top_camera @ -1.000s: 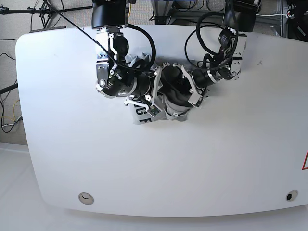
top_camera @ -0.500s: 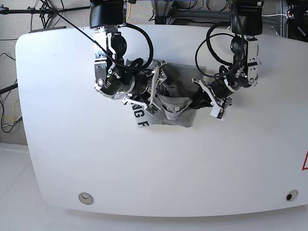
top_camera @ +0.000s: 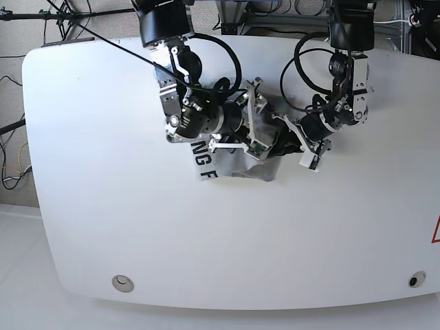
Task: Fold the T-shirt properly
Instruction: 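Grasp the shirt end with the right gripper and fold it toward the left gripper, then open both grippers and lift them off the folded bundle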
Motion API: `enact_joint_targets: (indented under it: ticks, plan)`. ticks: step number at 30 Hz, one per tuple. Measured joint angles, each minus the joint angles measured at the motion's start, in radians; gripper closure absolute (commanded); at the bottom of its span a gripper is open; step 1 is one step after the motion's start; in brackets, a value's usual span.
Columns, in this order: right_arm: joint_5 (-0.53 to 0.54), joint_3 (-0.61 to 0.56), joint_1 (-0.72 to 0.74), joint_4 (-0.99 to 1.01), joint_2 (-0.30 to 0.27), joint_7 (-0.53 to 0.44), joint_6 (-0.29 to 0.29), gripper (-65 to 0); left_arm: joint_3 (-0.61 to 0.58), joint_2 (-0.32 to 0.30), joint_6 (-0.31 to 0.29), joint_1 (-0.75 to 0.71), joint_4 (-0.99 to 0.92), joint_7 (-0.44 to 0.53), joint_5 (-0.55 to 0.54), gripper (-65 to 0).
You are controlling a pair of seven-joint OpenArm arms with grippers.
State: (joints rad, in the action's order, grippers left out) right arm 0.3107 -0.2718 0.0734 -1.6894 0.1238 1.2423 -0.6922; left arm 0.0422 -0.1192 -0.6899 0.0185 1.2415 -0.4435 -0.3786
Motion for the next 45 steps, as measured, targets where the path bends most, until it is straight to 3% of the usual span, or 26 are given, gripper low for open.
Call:
enact_joint_targets:
  ticks: [10,18,27,37,45]
  plan:
    - [0.019,-0.031,0.043,0.003,0.024,-0.002,-0.008,-38.4,0.007,-0.032,0.001,-0.009,0.054,-0.001,-0.009,0.0]
    - [-0.011,-0.019,0.091,0.003,0.025,0.0,-0.007,-38.3,0.121,-0.082,0.001,-0.008,0.076,-0.01,0.005,0.0]
    - [-0.001,0.179,0.204,0.034,0.023,-0.005,-0.005,-38.3,0.137,-0.115,0.0,-0.01,0.076,-0.01,0.004,0.0]
    - [0.0,0.332,0.254,0.054,-0.143,-0.042,-0.005,-38.2,0.133,-0.11,-0.001,-0.062,0.076,-0.013,0.005,0.0]
    - [0.0,0.392,0.155,0.055,-0.266,-0.102,-0.005,-38.2,0.132,-0.104,-0.003,-0.077,0.073,-0.011,0.004,0.0]
